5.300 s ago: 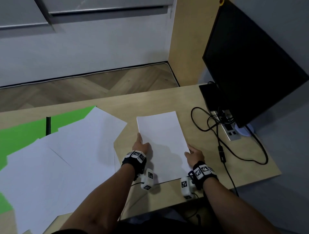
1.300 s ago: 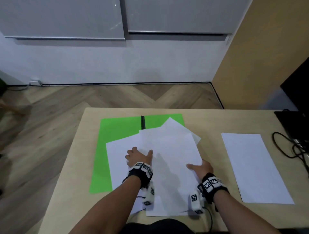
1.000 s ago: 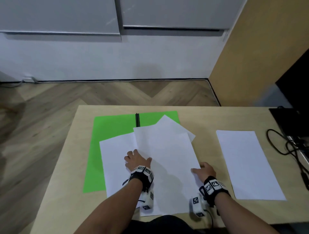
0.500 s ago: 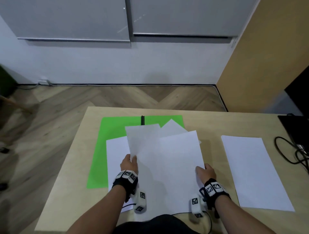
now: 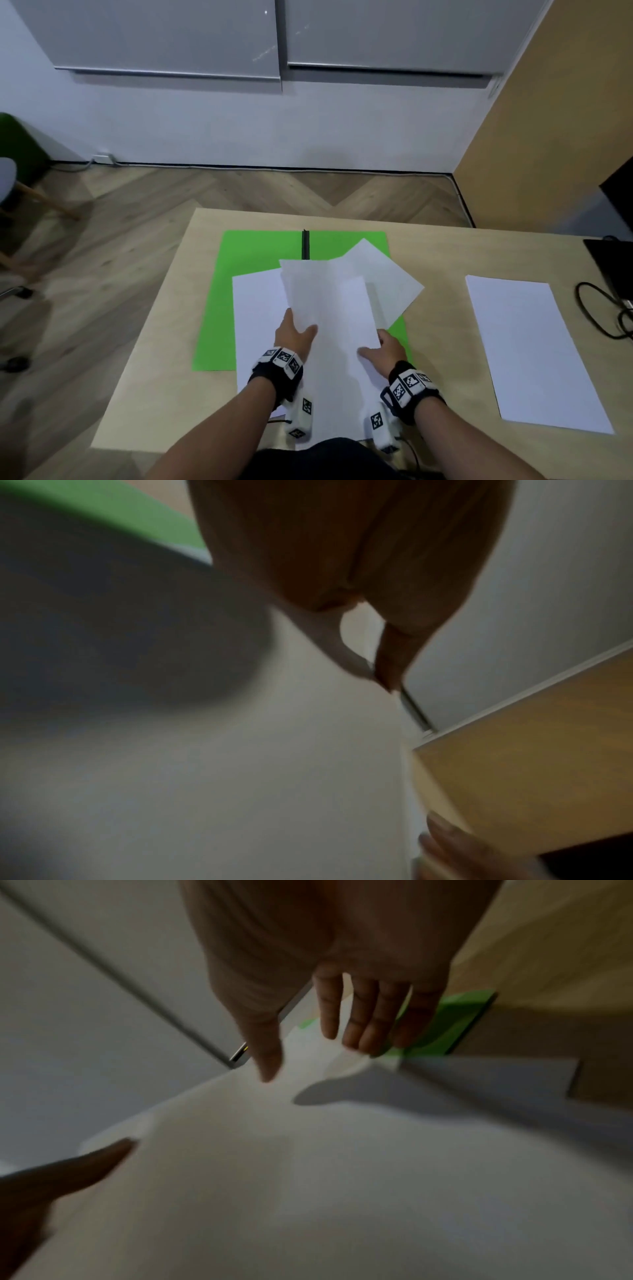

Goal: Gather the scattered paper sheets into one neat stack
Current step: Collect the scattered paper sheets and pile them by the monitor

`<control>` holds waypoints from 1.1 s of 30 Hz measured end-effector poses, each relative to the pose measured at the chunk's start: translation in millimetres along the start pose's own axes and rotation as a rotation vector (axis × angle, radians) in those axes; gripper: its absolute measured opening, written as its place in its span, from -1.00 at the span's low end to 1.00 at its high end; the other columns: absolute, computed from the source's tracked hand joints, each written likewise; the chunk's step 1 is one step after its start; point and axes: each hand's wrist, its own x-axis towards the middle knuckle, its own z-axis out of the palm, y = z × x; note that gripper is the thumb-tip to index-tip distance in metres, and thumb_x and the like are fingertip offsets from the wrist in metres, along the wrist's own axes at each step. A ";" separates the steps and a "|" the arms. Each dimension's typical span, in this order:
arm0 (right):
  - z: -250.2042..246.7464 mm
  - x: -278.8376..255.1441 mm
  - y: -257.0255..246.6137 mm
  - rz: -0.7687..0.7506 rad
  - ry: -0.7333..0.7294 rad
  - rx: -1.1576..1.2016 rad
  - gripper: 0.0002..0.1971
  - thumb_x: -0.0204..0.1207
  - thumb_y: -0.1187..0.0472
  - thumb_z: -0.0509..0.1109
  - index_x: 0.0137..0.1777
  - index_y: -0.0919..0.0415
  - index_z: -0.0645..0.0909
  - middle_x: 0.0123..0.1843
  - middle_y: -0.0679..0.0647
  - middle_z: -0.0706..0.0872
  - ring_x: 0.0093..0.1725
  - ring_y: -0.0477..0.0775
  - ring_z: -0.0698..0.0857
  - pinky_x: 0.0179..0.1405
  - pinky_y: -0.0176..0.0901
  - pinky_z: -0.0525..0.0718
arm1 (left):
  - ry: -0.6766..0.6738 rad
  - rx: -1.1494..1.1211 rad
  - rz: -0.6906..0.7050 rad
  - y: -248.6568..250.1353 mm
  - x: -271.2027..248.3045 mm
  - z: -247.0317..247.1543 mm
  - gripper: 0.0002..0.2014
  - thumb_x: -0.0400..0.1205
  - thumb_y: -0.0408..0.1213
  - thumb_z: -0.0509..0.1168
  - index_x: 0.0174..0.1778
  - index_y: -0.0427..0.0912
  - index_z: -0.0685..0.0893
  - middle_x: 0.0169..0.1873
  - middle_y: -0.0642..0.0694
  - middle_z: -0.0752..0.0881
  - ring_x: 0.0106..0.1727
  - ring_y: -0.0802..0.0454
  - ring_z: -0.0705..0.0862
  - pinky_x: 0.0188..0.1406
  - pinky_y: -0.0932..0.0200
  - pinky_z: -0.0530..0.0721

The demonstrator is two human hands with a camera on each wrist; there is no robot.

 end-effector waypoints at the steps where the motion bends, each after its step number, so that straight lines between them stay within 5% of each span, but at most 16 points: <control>1: -1.6 1.8 0.5 0.010 0.071 0.093 -0.59 0.32 0.12 0.63 0.13 0.13 0.61 0.10 0.05 0.76 0.05 0.07 0.72 0.10 -0.14 0.68 | -0.040 -0.009 0.030 2.4 2.1 -0.8 -0.21 0.42 0.09 0.43 0.57 -0.08 0.39 0.42 -0.11 0.62 0.38 -0.08 0.64 0.42 -0.07 0.58; 3: -9.8 4.2 -0.8 0.044 0.165 0.307 -0.30 0.27 0.02 0.70 0.40 0.16 0.55 0.30 0.03 0.67 0.27 0.07 0.66 0.26 -0.11 0.60 | -0.181 -0.146 0.075 14.5 0.3 -6.9 -0.31 0.39 0.00 0.47 0.47 -0.06 0.52 0.32 -0.11 0.71 0.30 -0.09 0.70 0.38 -0.19 0.62; 5: -20.8 5.8 -2.4 0.080 0.138 0.506 -0.15 0.31 -0.02 0.68 0.56 0.20 0.42 0.39 0.05 0.60 0.35 0.10 0.62 0.30 -0.03 0.57 | -0.369 -0.414 0.118 36.0 -10.9 -17.3 -0.51 0.49 -0.38 0.47 0.36 -0.16 0.60 0.19 -0.22 0.78 0.18 -0.20 0.76 0.25 -0.22 0.69; 7: -29.7 3.2 -6.6 0.108 0.026 0.688 -0.17 0.33 -0.13 0.64 0.54 0.20 0.45 0.38 0.04 0.66 0.31 0.11 0.67 0.21 0.00 0.62 | -0.546 -0.581 0.125 55.7 -16.0 -22.3 -0.55 0.53 -0.66 0.35 0.32 -0.25 0.61 0.08 -0.25 0.80 0.03 -0.17 0.79 0.04 -0.02 0.76; 9: -31.1 -2.9 -14.2 0.104 -0.139 0.811 -0.40 0.44 -0.15 0.52 0.41 0.17 0.62 0.26 0.05 0.77 0.23 0.10 0.74 0.11 -0.01 0.69 | -0.597 -0.621 0.117 65.7 -13.4 -23.5 -0.51 0.46 -0.68 0.35 0.32 -0.28 0.62 0.04 -0.24 0.79 -0.04 -0.11 0.79 -0.04 0.09 0.76; 11: -27.7 -3.4 -16.2 0.109 -0.229 0.920 -0.61 0.58 0.09 0.41 0.35 0.24 0.65 0.21 0.15 0.79 0.15 0.11 0.79 0.03 -0.04 0.76 | -0.500 -0.599 0.026 62.7 1.0 -23.5 -0.43 0.34 -0.53 0.48 0.32 -0.30 0.60 0.06 -0.29 0.76 -0.08 -0.09 0.78 0.01 0.08 0.76; 13: -26.0 -1.4 -13.5 0.098 -0.238 0.944 -0.55 0.47 0.33 0.47 0.38 0.37 0.60 0.28 0.32 0.73 0.18 0.26 0.77 0.16 0.16 0.74 | -0.324 -0.459 -0.069 59.6 7.7 -27.3 -0.19 0.21 -0.20 0.62 0.41 -0.31 0.54 0.22 -0.30 0.72 0.06 -0.13 0.77 0.22 -0.02 0.71; 15: -24.7 0.8 -11.0 0.100 -0.176 0.866 -0.56 0.40 0.45 0.52 0.30 0.43 0.63 0.27 0.43 0.70 0.15 0.42 0.75 0.19 0.33 0.69 | -0.115 -0.067 -0.069 47.2 11.3 -33.8 -0.26 0.38 0.07 0.53 0.42 -0.23 0.55 0.32 -0.17 0.67 0.30 -0.13 0.66 0.36 0.03 0.57; 17: -26.3 -1.4 -8.5 0.121 -0.065 0.770 -0.65 0.41 0.52 0.51 0.22 0.50 0.66 0.21 0.41 0.73 0.00 0.33 0.79 -0.03 0.09 0.79 | 0.213 0.306 -0.077 22.0 19.5 -44.1 -0.37 0.49 0.17 0.44 0.37 -0.12 0.56 0.31 -0.16 0.62 0.37 -0.18 0.54 0.34 -0.05 0.55; 19: -31.4 -4.4 -4.6 0.131 0.045 0.588 -0.72 0.42 0.49 0.54 0.13 0.48 0.70 0.10 0.29 0.78 -0.19 0.11 0.77 -0.36 -0.24 0.74 | 0.366 0.454 -0.196 4.2 19.4 -55.5 -0.13 0.39 0.31 0.46 0.49 -0.14 0.41 0.43 -0.22 0.45 0.46 -0.26 0.39 0.32 -0.22 0.53; 21: -35.5 -6.7 0.9 0.161 0.118 0.437 -0.71 0.42 0.36 0.59 0.12 0.40 0.71 0.06 0.18 0.77 -0.14 0.11 0.75 -0.24 -0.22 0.71 | 0.353 0.534 -0.319 -9.4 21.2 -58.2 0.09 0.28 0.38 0.50 0.57 -0.21 0.24 0.50 -0.25 0.34 0.52 -0.28 0.29 0.28 -0.27 0.53; 25: -35.7 8.5 29.6 0.309 0.224 0.263 -0.26 0.44 0.02 0.59 0.49 0.47 0.48 0.43 0.29 0.61 0.41 0.30 0.59 0.38 0.00 0.53 | 0.340 0.590 -0.351 -19.2 25.2 -61.7 0.12 0.23 0.32 0.57 0.53 -0.24 0.24 0.42 -0.25 0.34 0.48 -0.30 0.30 0.14 -0.23 0.64; 29: -34.9 15.0 39.7 0.321 0.227 0.237 -0.38 0.38 -0.09 0.61 0.18 0.45 0.67 0.09 0.23 0.76 0.06 0.24 0.72 0.07 -0.05 0.65 | 0.326 0.485 -0.390 -20.2 32.7 -73.1 0.10 0.23 0.22 0.63 0.53 -0.25 0.23 0.46 -0.28 0.30 0.49 -0.36 0.33 0.23 -0.24 0.58; 31: -36.4 13.6 35.1 0.290 0.171 0.298 -0.60 0.38 0.08 0.65 0.03 0.37 0.67 0.00 0.18 0.76 -0.02 0.18 0.71 0.04 -0.08 0.62 | 0.356 0.424 -0.383 -26.1 36.2 -76.8 0.05 0.20 0.18 0.64 0.48 -0.24 0.30 0.40 -0.28 0.40 0.41 -0.35 0.44 0.21 -0.24 0.59; 33: -38.3 12.8 31.6 0.244 0.122 0.303 -0.68 0.38 0.29 0.63 0.10 0.31 0.68 0.09 0.17 0.77 0.03 0.16 0.71 0.10 -0.08 0.61 | 0.400 0.355 -0.339 -31.7 39.5 -79.4 -0.17 0.25 0.07 0.60 0.37 -0.15 0.44 0.23 -0.24 0.61 0.27 -0.31 0.58 0.23 -0.18 0.59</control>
